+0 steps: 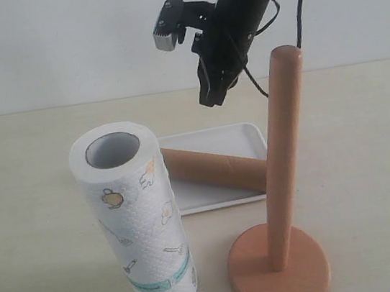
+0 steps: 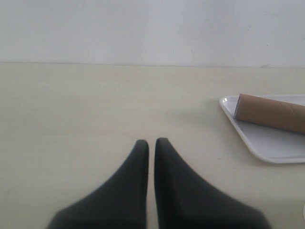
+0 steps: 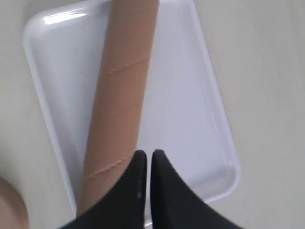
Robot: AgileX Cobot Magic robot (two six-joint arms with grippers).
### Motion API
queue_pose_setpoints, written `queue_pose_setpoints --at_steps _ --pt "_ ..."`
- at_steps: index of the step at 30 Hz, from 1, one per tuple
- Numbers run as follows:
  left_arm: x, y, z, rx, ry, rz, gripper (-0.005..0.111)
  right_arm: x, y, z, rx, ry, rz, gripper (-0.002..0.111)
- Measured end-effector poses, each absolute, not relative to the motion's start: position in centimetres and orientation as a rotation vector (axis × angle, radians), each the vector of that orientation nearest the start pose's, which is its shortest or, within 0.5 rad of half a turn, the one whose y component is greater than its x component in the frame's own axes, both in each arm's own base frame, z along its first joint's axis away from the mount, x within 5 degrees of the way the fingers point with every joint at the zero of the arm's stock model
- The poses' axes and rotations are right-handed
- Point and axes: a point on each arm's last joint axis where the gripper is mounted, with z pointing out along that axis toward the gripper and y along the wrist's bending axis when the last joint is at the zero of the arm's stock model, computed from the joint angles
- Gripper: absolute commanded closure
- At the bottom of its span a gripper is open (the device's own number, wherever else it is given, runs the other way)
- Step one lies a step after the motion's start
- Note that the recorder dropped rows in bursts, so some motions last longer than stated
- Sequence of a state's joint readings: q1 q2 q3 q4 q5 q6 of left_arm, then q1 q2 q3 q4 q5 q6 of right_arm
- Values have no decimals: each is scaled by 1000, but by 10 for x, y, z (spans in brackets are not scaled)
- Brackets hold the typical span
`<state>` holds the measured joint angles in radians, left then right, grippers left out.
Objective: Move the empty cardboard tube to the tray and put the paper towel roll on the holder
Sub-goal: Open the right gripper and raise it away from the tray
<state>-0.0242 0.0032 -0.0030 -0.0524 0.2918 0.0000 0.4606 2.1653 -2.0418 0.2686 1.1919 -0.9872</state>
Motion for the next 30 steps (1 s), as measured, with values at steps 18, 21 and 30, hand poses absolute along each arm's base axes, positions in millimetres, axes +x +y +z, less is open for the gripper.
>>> queue_pose_setpoints --at_steps 18,21,30 --pt "55 -3 188 -12 1776 -67 103 411 61 359 -1167 2202 287 108" --pt "55 -3 188 -12 1776 -67 103 391 34 368 -1079 2205 329 108" --pt "55 -3 188 -12 1776 -67 103 312 12 379 -889 2168 425 108"
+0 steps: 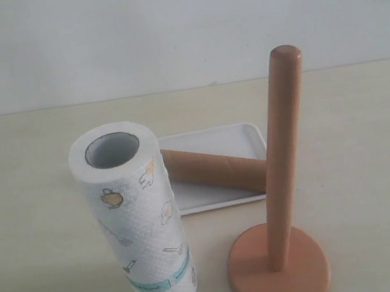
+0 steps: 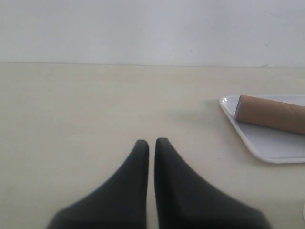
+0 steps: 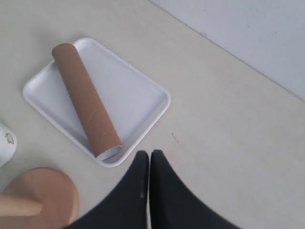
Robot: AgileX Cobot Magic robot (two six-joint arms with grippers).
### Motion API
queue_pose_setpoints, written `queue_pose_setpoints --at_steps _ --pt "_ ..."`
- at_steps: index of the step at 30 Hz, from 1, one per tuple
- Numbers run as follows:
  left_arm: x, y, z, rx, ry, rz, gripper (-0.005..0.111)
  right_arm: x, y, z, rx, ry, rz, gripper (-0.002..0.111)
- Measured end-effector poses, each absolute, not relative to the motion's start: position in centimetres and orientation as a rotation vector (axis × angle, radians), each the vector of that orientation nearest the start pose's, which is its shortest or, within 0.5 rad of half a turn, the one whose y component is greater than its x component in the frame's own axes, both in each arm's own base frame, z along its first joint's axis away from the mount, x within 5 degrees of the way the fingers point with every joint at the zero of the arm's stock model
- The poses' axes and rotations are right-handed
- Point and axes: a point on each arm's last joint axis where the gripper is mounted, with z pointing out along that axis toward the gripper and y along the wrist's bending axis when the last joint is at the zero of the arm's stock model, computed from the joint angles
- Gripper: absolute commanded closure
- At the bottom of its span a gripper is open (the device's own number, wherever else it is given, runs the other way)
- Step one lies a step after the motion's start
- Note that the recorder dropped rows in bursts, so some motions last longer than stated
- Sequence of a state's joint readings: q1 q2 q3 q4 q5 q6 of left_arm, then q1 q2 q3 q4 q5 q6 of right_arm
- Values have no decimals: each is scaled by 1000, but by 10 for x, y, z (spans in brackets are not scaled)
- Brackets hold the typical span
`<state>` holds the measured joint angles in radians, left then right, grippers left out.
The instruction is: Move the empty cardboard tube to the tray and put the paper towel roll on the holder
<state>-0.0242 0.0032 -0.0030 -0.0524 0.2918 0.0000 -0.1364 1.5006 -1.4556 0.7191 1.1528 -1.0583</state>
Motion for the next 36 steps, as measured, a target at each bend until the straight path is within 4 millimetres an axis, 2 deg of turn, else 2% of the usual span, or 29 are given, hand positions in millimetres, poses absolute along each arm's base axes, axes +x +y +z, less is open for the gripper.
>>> queue_pose_setpoints --at_steps 5,11,18,24,32,36 --pt "55 -3 188 -12 1776 -67 103 266 17 375 -783 2123 375 108" --pt "55 -3 188 -12 1776 -67 103 213 20 375 -509 2033 340 108" --pt "55 -3 188 -12 1776 -67 103 168 25 394 -394 1928 344 108" --pt "55 -3 188 -12 1776 -67 103 145 28 407 -404 1845 315 108" --pt "55 -3 188 -12 1776 -67 103 137 29 412 -401 1816 310 108" --pt "55 -3 188 -12 1776 -67 103 123 31 418 -401 1767 284 108"
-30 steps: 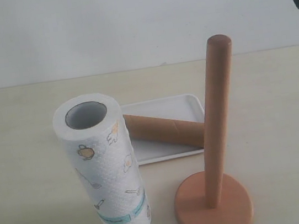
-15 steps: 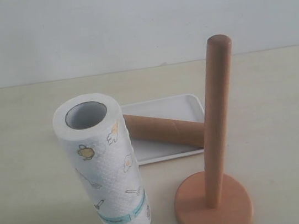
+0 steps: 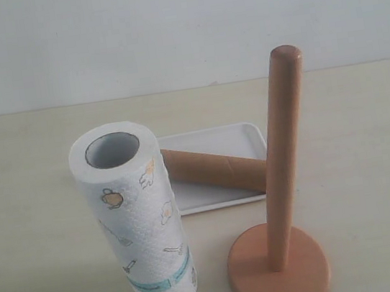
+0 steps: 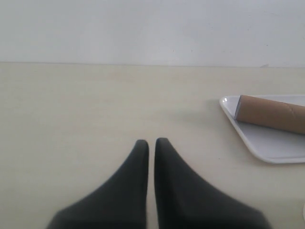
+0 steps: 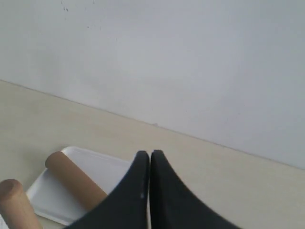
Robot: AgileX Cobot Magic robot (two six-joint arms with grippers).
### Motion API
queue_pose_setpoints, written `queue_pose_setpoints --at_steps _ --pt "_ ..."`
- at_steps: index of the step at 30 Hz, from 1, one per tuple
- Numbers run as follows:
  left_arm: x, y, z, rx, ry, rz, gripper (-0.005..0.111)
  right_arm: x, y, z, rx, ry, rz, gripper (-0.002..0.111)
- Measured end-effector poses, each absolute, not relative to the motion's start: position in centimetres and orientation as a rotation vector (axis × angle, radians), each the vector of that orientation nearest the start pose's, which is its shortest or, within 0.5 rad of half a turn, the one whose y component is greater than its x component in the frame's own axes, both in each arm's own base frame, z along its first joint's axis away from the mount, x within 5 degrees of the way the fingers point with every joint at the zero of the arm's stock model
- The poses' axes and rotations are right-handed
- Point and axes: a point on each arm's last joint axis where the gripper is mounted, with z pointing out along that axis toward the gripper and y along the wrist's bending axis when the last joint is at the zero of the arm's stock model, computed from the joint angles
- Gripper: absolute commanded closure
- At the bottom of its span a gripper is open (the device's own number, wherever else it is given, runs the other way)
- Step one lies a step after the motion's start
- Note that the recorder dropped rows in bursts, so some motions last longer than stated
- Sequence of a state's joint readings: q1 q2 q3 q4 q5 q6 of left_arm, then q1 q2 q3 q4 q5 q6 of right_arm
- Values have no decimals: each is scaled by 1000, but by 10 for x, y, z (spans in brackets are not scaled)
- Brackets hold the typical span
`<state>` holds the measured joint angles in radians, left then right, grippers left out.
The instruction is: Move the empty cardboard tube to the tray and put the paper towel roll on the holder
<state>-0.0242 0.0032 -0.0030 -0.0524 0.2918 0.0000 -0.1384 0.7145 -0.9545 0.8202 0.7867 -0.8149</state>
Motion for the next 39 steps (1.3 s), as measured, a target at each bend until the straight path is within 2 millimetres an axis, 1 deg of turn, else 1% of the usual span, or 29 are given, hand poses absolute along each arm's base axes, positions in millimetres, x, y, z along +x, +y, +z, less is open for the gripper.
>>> queue_pose_setpoints --at_steps 1,5,7,10,13,16,20,24,26,32,36,39 --pt "55 -3 188 -12 1776 -67 103 117 31 420 -402 1749 278 108" --pt "55 -3 188 -12 1776 -67 103 85 35 431 -412 1643 239 108" --pt "55 -3 188 -12 1776 -67 103 74 37 433 -414 1609 227 108" --pt "55 -3 188 -12 1776 -67 103 62 35 429 -357 1550 210 108" --pt "55 -3 188 -12 1776 -67 103 55 30 409 -232 1508 213 108" --pt "55 -3 188 -12 1776 -67 103 52 26 375 -154 1492 247 108" --pt "55 -3 188 -12 1776 -67 103 48 25 328 -140 1495 316 108" --pt "55 -3 188 -12 1776 -67 103 52 23 295 -119 1510 334 108" --pt "55 -3 188 -12 1776 -67 103 55 20 288 -90 1503 321 108" --pt "55 -3 188 -12 1776 -67 103 57 16 288 -48 1465 291 108" --pt "55 -3 188 -12 1776 -67 103 57 16 283 -70 1521 265 108" --pt "55 -3 188 -12 1776 -67 103 58 11 276 6 1591 251 108"
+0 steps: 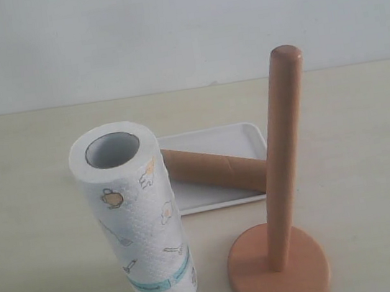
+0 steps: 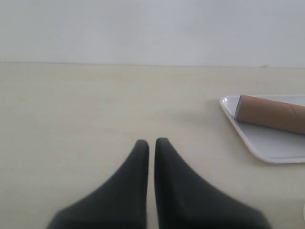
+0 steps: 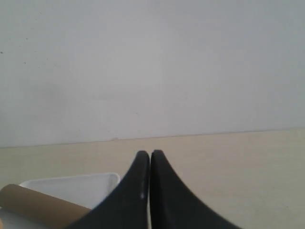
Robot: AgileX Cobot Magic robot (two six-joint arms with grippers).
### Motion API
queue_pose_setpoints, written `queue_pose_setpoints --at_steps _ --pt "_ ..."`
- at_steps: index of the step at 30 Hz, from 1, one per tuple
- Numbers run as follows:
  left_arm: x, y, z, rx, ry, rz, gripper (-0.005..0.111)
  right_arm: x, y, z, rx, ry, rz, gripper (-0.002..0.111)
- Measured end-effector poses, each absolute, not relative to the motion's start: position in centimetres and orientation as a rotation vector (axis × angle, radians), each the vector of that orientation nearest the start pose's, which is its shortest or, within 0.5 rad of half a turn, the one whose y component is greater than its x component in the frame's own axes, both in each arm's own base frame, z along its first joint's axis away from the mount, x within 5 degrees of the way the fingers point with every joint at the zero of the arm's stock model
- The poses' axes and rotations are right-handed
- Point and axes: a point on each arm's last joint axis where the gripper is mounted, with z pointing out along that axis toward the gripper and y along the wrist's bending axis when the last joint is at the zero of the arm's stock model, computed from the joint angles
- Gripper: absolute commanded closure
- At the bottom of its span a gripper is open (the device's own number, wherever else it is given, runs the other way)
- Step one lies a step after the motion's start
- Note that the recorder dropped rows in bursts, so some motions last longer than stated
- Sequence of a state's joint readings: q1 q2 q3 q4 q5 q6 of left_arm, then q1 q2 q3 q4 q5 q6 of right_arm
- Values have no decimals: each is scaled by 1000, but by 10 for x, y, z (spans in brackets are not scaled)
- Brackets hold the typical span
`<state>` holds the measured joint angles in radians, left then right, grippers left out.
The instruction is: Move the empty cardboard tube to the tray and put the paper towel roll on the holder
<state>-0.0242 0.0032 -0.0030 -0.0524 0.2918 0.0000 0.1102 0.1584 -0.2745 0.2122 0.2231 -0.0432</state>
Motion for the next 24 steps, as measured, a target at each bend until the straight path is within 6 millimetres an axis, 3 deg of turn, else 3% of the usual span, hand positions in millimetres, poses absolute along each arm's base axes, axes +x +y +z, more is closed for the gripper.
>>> queue_pose_setpoints --at_steps 8,19,24 --pt "55 -3 188 -12 1776 -67 103 59 8 269 -45 1656 152 108" --pt "55 -3 188 -12 1776 -67 103 67 8 199 -76 1773 112 108" --pt "55 -3 188 -12 1776 -67 103 67 8 192 -68 1780 118 108"
